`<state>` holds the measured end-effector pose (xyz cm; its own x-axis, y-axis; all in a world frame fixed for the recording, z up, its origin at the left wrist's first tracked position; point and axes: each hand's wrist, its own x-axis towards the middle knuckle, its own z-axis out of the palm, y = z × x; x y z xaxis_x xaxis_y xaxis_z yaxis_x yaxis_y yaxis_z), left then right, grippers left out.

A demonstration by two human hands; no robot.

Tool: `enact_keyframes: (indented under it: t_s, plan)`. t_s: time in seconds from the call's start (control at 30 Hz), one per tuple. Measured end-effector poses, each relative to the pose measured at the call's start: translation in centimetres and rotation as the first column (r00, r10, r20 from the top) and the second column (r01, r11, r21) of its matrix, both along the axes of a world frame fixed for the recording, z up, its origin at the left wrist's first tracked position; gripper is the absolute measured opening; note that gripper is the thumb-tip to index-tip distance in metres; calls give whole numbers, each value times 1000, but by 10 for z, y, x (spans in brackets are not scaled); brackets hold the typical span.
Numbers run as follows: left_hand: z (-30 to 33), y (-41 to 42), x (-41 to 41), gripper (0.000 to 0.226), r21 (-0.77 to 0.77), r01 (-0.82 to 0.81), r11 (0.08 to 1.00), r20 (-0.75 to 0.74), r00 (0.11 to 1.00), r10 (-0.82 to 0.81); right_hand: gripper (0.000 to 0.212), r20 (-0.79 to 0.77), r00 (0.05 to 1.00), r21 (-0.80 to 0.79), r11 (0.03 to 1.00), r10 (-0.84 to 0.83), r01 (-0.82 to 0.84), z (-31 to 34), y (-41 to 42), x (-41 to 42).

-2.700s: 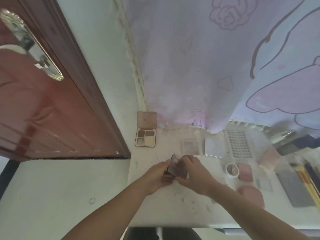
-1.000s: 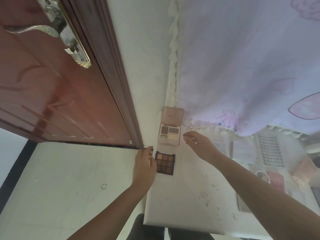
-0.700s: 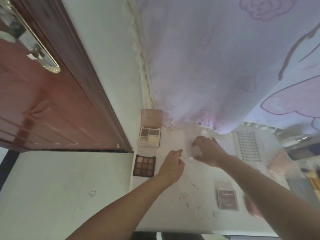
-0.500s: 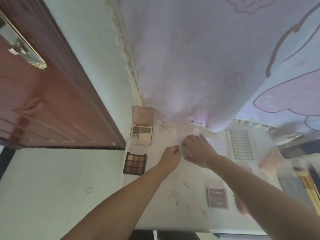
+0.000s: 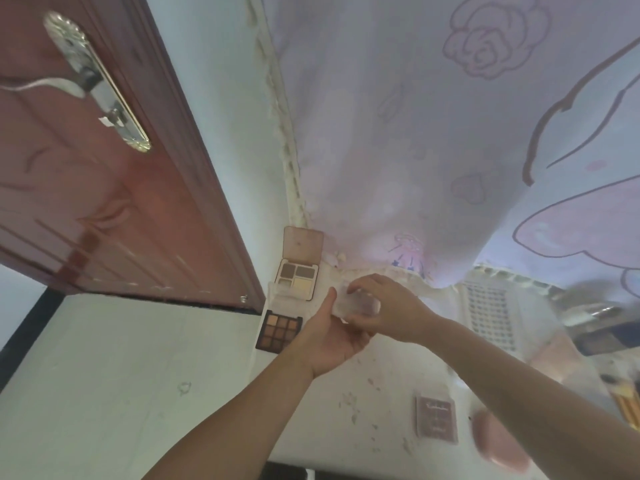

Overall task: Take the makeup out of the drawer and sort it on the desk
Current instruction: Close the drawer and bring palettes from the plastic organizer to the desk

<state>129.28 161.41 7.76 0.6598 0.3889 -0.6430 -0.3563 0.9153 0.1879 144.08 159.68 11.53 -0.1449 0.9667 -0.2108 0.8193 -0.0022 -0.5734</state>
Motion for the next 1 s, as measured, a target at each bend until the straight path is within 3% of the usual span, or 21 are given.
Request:
enact_keyframes:
  t_s: [0.17,0.23,0.33,0.43,0.5,0.63,0.73,0.8,0.87,1.0]
  plan:
    - [-3,-1,-3,65,-31,-13,999,7,1000,13,28,-166,985,-10,999,-52,51,3,9,5]
    - [-6,-3,-5,63,-61,-22,998,10,1000,23,15,-265,955,-105,989,-132,108,3,15,11]
    - [-9,-3,-2,59,-100,-44,994,-5,999,44,17,-526,759,-345,912,-385,223,1,28,22]
    - [-13,4,6,59,-111,-94,989,-35,995,90,18,-562,656,-423,857,-503,295,-8,37,32]
    - [-16,11,11,60,-118,-128,985,-61,991,122,6,-537,677,-425,855,-502,297,-21,41,37]
    - [-20,28,23,52,-152,-281,948,-149,954,259,22,-461,702,-360,838,-542,411,-41,65,38]
    - [-28,38,27,41,-159,-411,898,-242,898,368,22,-370,758,-276,842,-537,463,-53,89,30]
    - [-33,40,26,36,-148,-419,896,-306,881,362,15,-269,834,-210,875,-481,437,-63,100,25]
    - [-35,40,26,26,-144,-440,886,-349,861,371,22,-150,889,-143,899,-432,413,-70,106,22]
    - [-35,41,24,20,-155,-442,884,-354,860,368,21,-29,916,-109,912,-400,394,-76,109,17]
